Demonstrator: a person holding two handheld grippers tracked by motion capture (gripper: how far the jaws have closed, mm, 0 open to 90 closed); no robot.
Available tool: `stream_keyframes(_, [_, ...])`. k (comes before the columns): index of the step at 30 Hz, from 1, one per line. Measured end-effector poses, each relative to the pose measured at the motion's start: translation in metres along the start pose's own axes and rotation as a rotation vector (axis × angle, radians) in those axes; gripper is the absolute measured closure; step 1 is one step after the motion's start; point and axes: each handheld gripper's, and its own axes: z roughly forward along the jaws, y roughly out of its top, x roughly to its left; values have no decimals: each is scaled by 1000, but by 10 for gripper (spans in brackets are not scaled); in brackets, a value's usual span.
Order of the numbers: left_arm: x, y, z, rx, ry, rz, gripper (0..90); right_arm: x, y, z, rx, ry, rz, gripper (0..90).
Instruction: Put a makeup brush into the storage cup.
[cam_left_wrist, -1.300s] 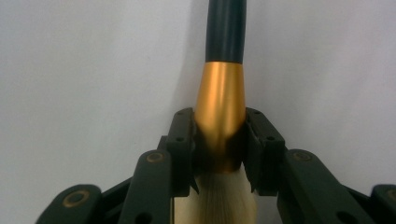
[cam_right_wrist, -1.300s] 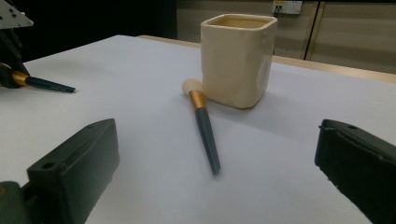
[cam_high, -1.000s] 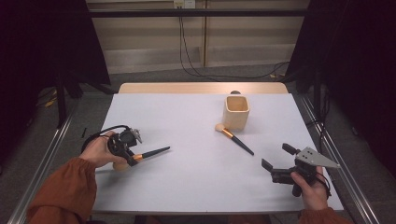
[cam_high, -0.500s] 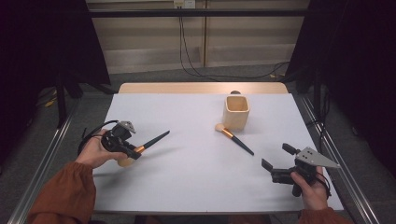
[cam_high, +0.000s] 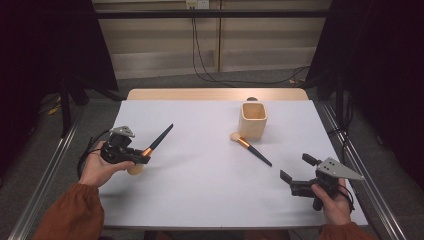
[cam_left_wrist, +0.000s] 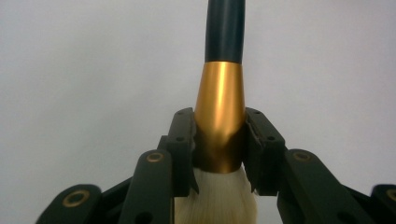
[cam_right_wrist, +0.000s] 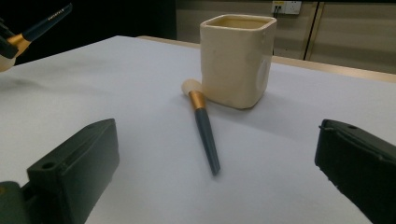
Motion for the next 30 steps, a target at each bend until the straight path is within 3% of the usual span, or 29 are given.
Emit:
stream_keyframes(7, [-11, -4, -7, -121, 18, -30, 666, 0, 0, 0, -1, -1, 2, 0])
stream_keyframes(9, [-12, -5, -9, -134, 31, -38, 666, 0, 0, 0, 0, -1, 2, 0])
stream_keyframes(13, [-15, -10, -12, -229, 49, -63, 666, 0, 0, 0, -4, 1, 5, 0])
stream_keyframes(20, [-25, -20, -19, -307, 63, -96, 666, 1, 0, 0, -5, 5, 7, 0])
stream_keyframes(22, [-29, -22, -19, -318, 55, -93, 666, 1, 0, 1, -6, 5, 6, 0])
stream_keyframes(24, [-32, -22, -18, -334, 34, -114, 666, 1, 1, 1, -2, 8, 3, 0])
stream_keyframes(30, [-53, -18, -15, -372, 21, -81, 666, 2, 1, 2, -6, 16, 1, 0])
